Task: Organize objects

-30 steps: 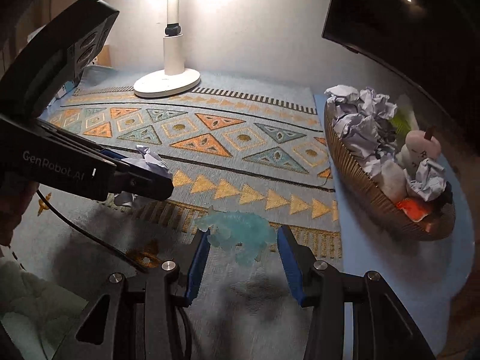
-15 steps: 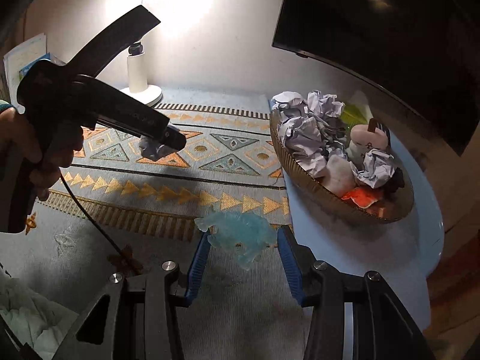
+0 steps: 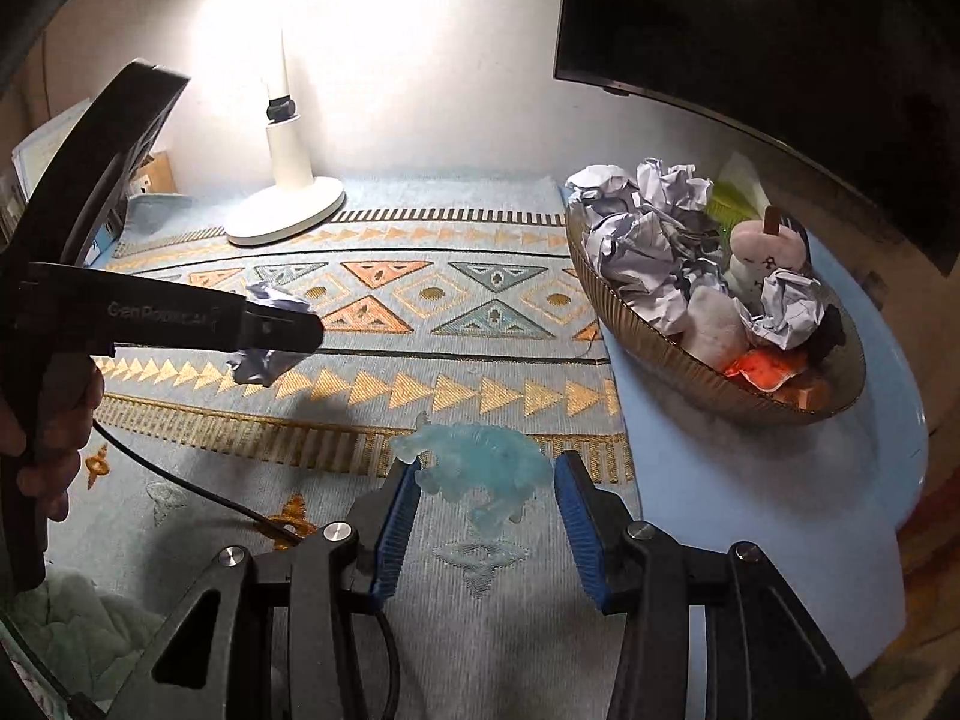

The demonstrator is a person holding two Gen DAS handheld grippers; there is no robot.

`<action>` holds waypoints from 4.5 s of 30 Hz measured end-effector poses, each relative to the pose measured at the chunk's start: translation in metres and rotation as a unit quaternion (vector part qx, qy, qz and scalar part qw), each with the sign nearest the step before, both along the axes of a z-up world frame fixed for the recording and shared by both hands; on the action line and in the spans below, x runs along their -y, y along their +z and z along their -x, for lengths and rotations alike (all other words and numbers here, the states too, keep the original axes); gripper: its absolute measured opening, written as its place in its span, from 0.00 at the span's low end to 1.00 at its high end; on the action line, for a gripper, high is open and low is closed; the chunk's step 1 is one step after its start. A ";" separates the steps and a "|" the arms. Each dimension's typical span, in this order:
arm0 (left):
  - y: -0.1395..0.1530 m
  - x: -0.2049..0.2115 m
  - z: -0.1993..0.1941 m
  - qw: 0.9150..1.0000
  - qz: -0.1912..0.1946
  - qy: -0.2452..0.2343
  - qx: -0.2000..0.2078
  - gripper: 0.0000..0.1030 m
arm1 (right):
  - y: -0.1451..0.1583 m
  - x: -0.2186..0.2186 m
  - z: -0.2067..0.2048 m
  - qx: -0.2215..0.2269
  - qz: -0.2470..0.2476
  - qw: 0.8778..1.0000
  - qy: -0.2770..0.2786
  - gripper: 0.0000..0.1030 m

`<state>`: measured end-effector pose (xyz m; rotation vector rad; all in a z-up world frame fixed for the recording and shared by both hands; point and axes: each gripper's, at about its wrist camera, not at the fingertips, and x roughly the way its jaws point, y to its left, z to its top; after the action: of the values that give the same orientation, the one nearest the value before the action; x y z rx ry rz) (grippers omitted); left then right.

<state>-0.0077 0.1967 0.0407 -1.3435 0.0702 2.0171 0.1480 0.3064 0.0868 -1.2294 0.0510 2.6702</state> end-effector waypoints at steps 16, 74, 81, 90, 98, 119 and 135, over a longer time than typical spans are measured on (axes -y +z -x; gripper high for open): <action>0.023 0.006 0.012 0.998 -0.038 0.041 -0.027 0.41 | 0.009 -0.030 -0.010 -0.019 0.006 0.999 -0.041 0.44; 0.099 0.049 0.051 0.962 0.064 0.164 -0.207 0.99 | 0.074 -0.026 0.042 -0.116 -0.067 0.991 0.010 0.98; -0.003 0.114 0.026 0.948 0.184 0.237 -0.107 0.99 | -0.009 0.044 0.064 0.010 0.004 0.997 0.081 0.98; -0.040 0.117 -0.004 0.954 0.196 0.205 -0.100 1.00 | -0.051 0.041 0.069 0.076 0.020 0.996 0.035 0.98; -0.046 0.127 -0.008 0.962 0.140 0.218 -0.088 1.00 | -0.071 0.030 0.059 0.039 0.026 0.999 0.022 1.00; -0.048 0.128 -0.004 0.963 0.140 0.215 -0.083 1.00 | -0.070 0.031 0.058 0.036 0.026 0.999 0.021 1.00; -0.048 0.129 -0.003 0.963 0.140 0.214 -0.083 1.00 | -0.071 0.031 0.057 0.035 0.026 0.999 0.021 1.00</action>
<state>-0.0043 0.0680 -0.0072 -1.4509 0.1583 2.5620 0.0905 0.2749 0.0161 -1.3543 0.0860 2.6737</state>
